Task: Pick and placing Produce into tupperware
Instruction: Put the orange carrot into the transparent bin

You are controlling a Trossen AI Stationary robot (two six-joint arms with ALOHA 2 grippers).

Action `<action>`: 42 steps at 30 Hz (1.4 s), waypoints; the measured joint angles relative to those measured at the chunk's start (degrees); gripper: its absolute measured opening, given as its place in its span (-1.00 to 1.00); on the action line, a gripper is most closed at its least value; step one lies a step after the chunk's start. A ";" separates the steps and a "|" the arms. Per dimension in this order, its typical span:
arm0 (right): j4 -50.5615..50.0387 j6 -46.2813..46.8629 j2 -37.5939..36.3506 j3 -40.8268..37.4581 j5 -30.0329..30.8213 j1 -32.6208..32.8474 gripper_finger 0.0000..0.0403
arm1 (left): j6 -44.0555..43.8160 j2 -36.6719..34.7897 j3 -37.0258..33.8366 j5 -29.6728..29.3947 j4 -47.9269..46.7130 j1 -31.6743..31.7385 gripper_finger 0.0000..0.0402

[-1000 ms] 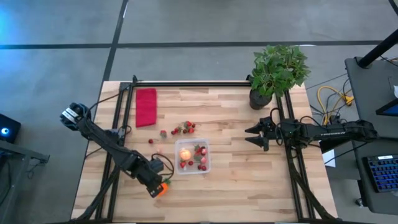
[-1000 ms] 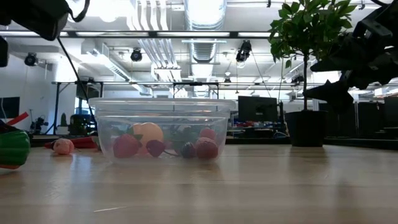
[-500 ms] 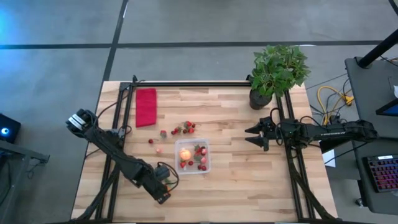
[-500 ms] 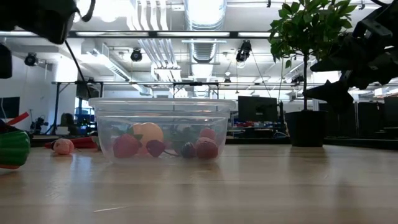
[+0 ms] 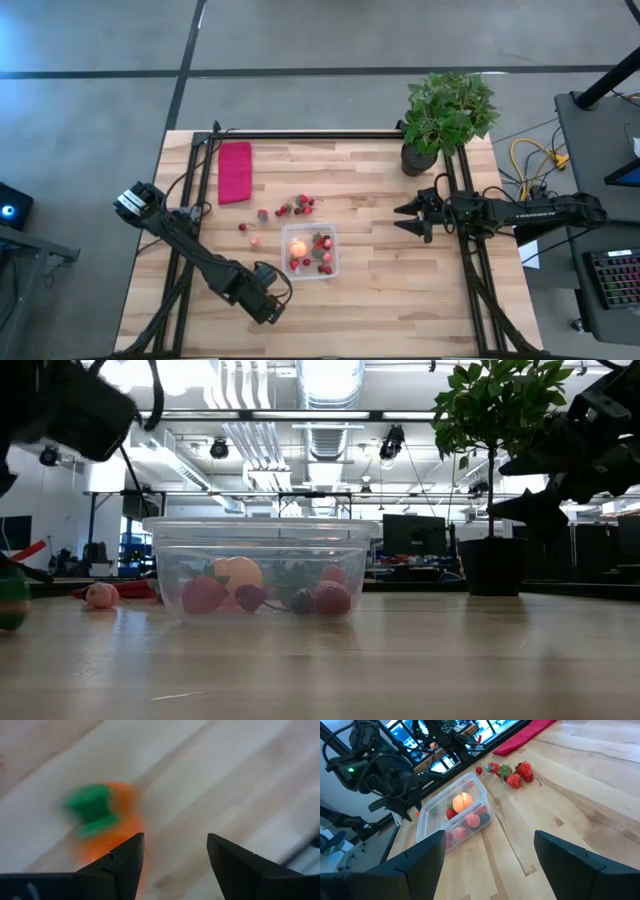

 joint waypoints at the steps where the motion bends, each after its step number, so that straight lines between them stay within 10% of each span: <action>1: 0.00 0.00 -0.01 0.02 0.00 0.02 0.46 | -0.23 0.11 -0.20 0.07 -0.68 0.00 0.01; 11: -0.07 0.00 0.00 0.02 0.00 0.02 0.44 | -0.14 -7.04 2.86 -0.76 -3.99 -0.02 0.01; 21: -0.18 0.00 0.00 0.02 0.00 0.02 0.45 | -2.79 -10.31 9.93 -4.84 -53.76 -0.04 0.01; 42: -0.32 0.00 0.00 0.02 0.00 0.00 0.43 | -37.45 -24.24 -13.34 -3.17 -36.30 -0.98 0.01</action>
